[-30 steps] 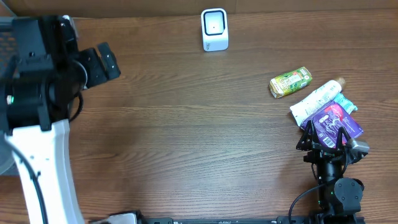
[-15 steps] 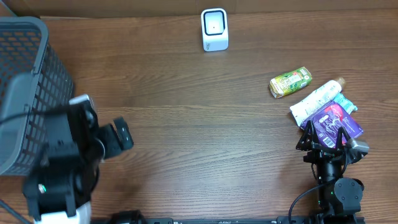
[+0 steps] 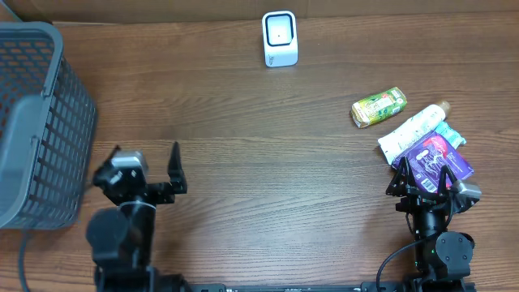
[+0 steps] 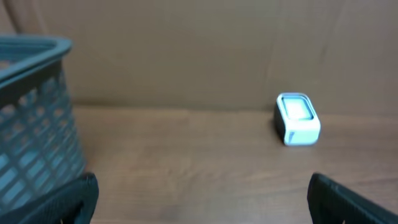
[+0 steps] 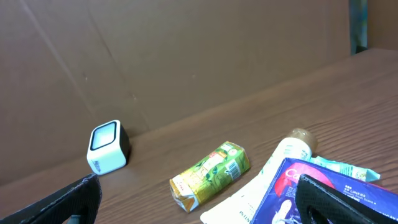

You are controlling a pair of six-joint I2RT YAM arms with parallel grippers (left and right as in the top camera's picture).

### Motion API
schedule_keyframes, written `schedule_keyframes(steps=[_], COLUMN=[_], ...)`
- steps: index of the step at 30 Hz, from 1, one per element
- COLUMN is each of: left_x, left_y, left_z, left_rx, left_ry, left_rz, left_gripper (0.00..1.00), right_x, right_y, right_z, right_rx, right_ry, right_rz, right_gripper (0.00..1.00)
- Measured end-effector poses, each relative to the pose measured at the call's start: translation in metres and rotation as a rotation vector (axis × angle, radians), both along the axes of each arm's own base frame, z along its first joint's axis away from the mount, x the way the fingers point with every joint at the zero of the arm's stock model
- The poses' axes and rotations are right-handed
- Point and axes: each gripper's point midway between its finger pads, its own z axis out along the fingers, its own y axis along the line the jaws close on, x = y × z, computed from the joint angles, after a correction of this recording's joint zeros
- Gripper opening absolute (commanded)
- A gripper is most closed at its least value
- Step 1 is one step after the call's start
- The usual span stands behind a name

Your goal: Scan the item barcode

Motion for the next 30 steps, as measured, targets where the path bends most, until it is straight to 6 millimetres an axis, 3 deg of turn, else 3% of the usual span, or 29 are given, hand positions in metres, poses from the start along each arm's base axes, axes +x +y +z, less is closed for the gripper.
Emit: schedule_keyframes(steps=[7,19,26,30], left_x=[-0.008,-0.012,-0.011,-0.011], left_y=[-0.009,-0.009,-0.009,-0.008], left_z=[-0.044,-0.075,-0.090,-0.110], left_rx=[0.028,0.044,0.056,0.052], left_ry=[-0.077,-0.163,-0.123,-0.043], left_rz=[-0.049,-0.047,-0.047,-0.043], left_gripper=[1.00,0.99,1.00,0.99], right_x=[0.000,0.000,0.000,0.000], right_y=[0.000,0.000,0.000,0.000], right_z=[0.000,0.000,0.000,0.000], right_rx=[0.000,0.000,0.000,0.000], right_ry=[0.000,0.000,0.000,0.000], right_rz=[0.000,0.000,-0.001,0.000], right_gripper=[1.00,1.00,1.00,1.00])
